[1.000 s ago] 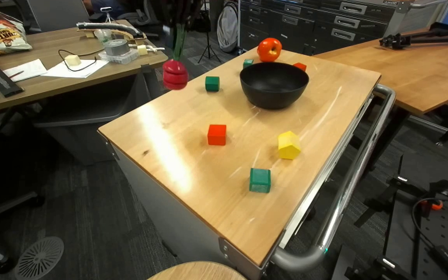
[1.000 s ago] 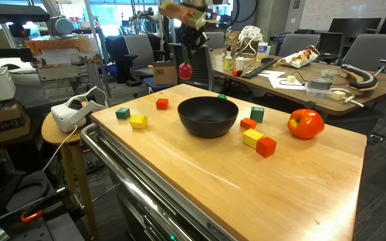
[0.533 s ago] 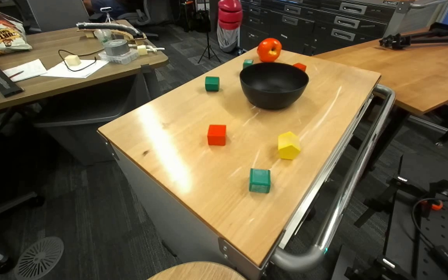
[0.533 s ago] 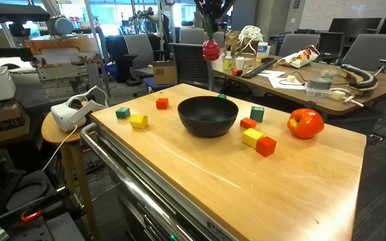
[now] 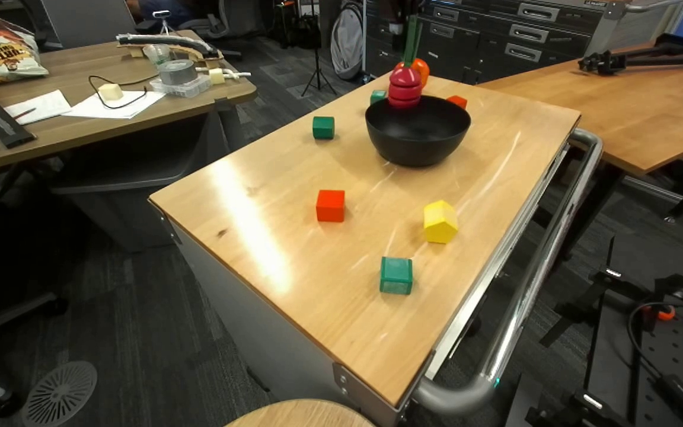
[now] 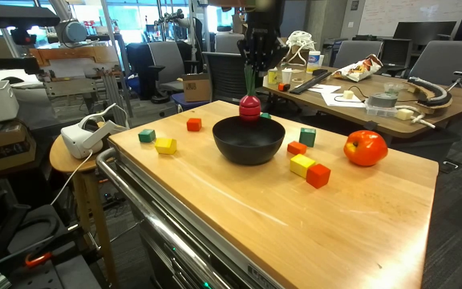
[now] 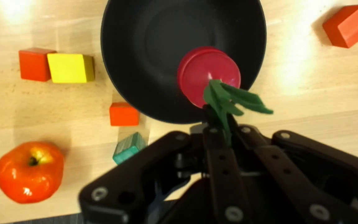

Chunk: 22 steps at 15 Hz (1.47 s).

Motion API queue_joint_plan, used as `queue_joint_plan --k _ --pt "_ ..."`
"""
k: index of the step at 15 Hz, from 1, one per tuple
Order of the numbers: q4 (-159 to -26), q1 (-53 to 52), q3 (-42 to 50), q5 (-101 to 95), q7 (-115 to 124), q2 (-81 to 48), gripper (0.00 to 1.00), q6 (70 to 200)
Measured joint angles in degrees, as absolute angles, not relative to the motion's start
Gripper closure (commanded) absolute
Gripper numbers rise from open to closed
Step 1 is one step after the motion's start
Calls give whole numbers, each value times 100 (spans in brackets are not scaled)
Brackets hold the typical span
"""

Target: Put the objects that are near the edge away from you in the bowl except the apple which you must move to the left, then put the rest of the blocks one at a time in the bowl, then move the apple to the right

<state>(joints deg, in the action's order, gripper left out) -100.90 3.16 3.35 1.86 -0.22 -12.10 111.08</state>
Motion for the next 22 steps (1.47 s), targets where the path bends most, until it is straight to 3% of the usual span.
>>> queue_joint_plan --k 7,8,9,11,19,21,22 --pt "-10428 307 291 240 63 -1449 99 11431" --pt "-10444 296 276 240 63 -1458 94 11502" --pt "-10449 283 256 240 63 -1466 69 11555" --pt "-10450 244 215 240 62 -1469 65 11639" --pt "-10294 -27 -13 -421 -368 -1173 5 11753" --pt "-10202 -57 -173 -310 -858 -1071 0 11597" --pt "-10162 -63 -247 -240 -1135 -1047 8 11526"
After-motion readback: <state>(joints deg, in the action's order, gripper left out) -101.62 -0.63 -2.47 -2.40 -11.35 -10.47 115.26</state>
